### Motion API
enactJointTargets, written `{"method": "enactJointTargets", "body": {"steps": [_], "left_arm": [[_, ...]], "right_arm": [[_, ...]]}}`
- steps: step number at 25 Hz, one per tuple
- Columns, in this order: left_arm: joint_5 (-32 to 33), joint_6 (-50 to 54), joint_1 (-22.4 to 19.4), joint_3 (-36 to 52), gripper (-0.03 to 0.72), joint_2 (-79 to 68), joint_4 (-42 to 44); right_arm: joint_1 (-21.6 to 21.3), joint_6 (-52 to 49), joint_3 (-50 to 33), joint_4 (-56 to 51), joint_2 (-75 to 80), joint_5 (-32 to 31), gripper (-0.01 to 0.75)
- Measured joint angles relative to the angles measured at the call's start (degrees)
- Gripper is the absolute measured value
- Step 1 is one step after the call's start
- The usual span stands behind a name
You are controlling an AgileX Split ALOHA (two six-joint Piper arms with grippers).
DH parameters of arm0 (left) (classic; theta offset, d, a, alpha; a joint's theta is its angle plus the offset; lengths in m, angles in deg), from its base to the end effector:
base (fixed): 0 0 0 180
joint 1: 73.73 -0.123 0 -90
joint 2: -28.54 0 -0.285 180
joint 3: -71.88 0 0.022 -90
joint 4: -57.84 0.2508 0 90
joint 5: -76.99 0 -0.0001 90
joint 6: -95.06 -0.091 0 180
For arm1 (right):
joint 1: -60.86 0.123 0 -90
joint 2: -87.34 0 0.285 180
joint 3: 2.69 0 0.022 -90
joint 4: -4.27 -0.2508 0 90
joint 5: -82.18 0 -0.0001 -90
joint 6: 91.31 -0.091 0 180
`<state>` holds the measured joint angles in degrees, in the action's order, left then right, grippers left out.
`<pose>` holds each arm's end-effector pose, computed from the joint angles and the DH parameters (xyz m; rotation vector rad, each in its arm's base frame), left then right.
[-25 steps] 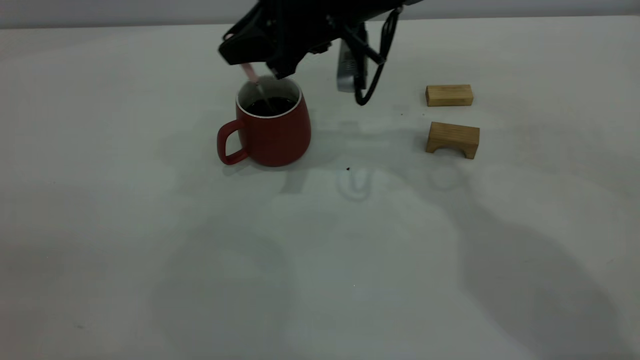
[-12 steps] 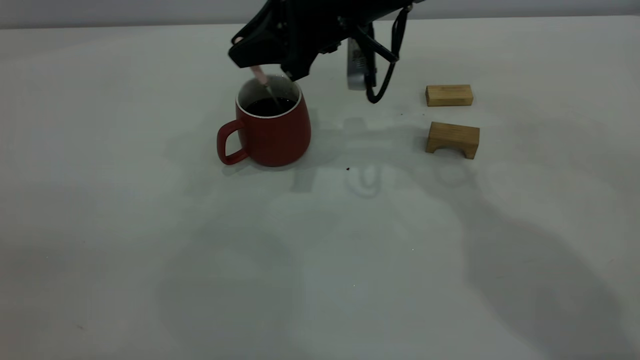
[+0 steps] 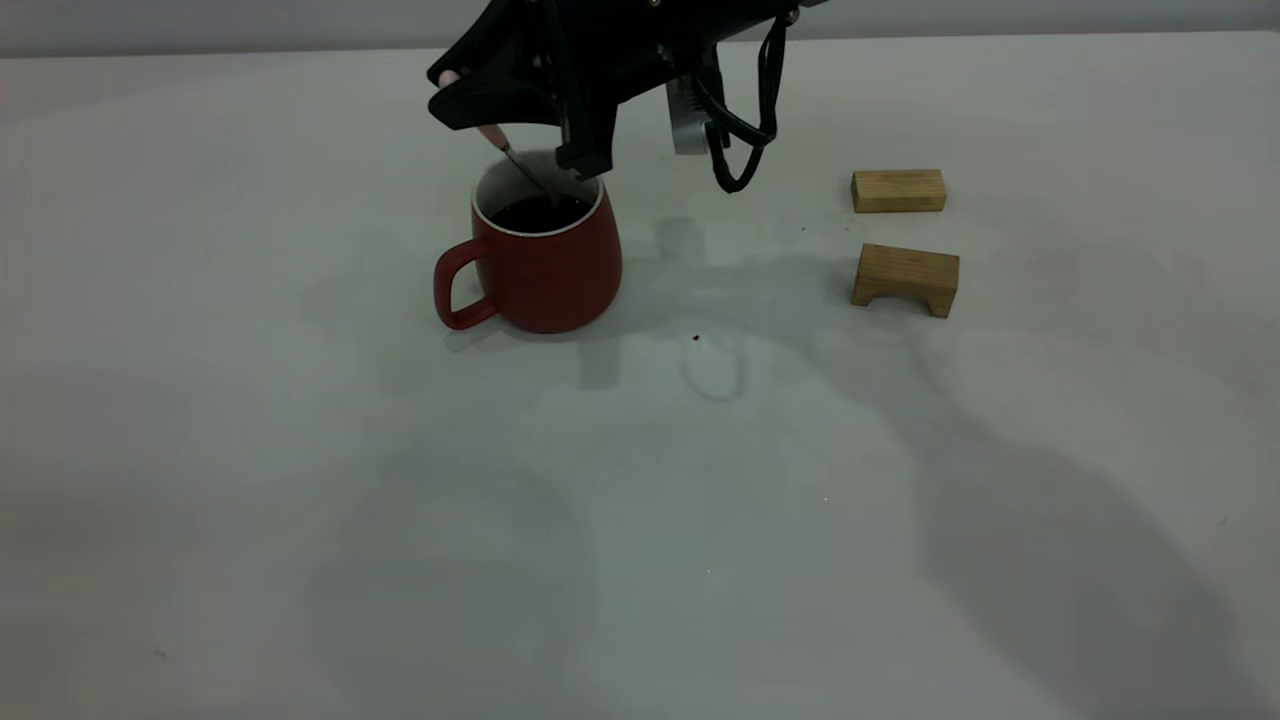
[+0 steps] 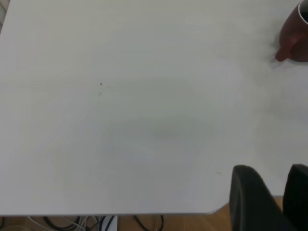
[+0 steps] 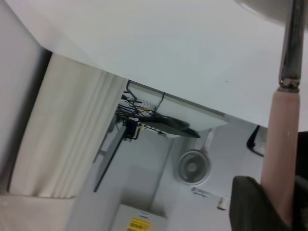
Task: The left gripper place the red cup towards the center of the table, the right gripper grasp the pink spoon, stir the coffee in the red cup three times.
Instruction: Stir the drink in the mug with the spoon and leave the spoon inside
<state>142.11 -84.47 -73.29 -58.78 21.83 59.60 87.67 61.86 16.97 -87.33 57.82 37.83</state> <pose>-0.0095 0.0026 0.2675 -0.0035 2.1145 0.0277 0.4198 0.2835 0.0750 -1.3662 -1.9370 -1.3333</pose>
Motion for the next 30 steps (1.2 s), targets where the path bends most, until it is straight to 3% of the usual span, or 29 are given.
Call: {"method": "enactJointTargets", "body": {"steps": [7,14,19,22,28,30], "left_arm": [[0.00,0.00,0.00,0.00,0.243,0.00,0.00],[0.00,0.00,0.00,0.00,0.243,0.00,0.00],[0.00,0.00,0.00,0.00,0.243,0.00,0.00],[0.00,0.00,0.00,0.00,0.243,0.00,0.00],[0.00,0.00,0.00,0.00,0.243,0.00,0.00],[0.00,0.00,0.00,0.00,0.243,0.00,0.00]], "right_arm": [[-0.28,0.65,0.00,2.65,0.00,-0.25,0.145],[-0.46,-13.93,0.00,2.65,0.00,-0.43,0.145],[-0.46,-16.54,0.00,2.69,0.00,-0.43,0.171],[-0.46,-16.54,0.00,3.01,0.00,-0.55,0.274],[-0.46,-15.74,0.00,8.32,-0.29,-1.14,0.576],[-0.46,-14.55,0.00,12.87,-1.73,-1.39,0.630]]}}
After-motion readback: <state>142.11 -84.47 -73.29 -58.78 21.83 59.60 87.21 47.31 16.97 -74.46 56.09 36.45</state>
